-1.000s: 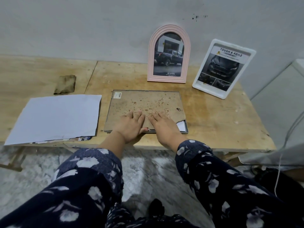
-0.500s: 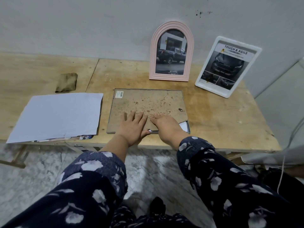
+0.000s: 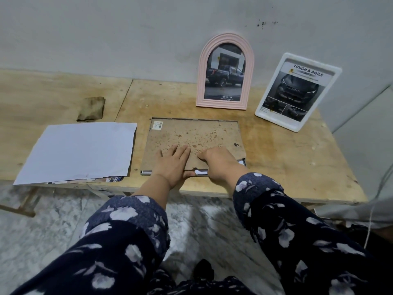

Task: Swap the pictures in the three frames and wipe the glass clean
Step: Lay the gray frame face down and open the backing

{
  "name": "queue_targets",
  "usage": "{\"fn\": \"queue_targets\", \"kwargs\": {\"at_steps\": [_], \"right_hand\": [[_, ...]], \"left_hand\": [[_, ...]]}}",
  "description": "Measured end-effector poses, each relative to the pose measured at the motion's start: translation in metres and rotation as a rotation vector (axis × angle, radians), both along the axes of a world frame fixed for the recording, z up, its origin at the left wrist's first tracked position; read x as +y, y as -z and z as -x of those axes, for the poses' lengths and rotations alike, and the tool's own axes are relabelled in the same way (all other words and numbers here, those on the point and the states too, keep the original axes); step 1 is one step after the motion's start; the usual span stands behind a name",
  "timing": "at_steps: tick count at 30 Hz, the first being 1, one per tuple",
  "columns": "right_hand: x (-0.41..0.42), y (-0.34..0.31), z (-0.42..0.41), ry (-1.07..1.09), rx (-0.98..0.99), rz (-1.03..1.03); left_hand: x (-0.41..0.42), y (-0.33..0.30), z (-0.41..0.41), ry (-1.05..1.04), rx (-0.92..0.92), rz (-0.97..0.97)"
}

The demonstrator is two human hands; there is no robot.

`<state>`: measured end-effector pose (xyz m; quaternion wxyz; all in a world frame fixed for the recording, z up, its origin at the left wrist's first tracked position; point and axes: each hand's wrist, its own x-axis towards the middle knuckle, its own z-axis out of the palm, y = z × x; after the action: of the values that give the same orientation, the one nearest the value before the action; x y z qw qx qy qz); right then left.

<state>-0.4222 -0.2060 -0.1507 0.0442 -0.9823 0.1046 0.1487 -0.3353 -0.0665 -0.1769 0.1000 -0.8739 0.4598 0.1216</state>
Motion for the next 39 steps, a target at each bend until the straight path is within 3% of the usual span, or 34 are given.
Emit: {"fn": "queue_targets", "kwargs": {"at_steps": [7,12,19,26,39], "right_hand": [[0.003,0.002,0.010,0.030,-0.058,-0.013],[0.000,-0.006,0.012,0.036,-0.074,-0.020],[0.008,0.005,0.027,0.111,-0.276,0.080],[-0.006,0.012,0.042,0.421,-0.068,0.024],[-0.003,0.010,0.045,0.416,-0.005,0.036]], "left_hand": [[0.002,-0.005,-0.001,0.009,0.027,0.013],[0.023,-0.017,-0.011,-0.001,-0.079,0.022],[0.033,-0.021,-0.011,-0.107,-0.039,0.029],[0.044,-0.013,-0.013,-0.108,-0.052,0.024],[0.052,-0.014,-0.026,-0.062,-0.062,0.035]]}}
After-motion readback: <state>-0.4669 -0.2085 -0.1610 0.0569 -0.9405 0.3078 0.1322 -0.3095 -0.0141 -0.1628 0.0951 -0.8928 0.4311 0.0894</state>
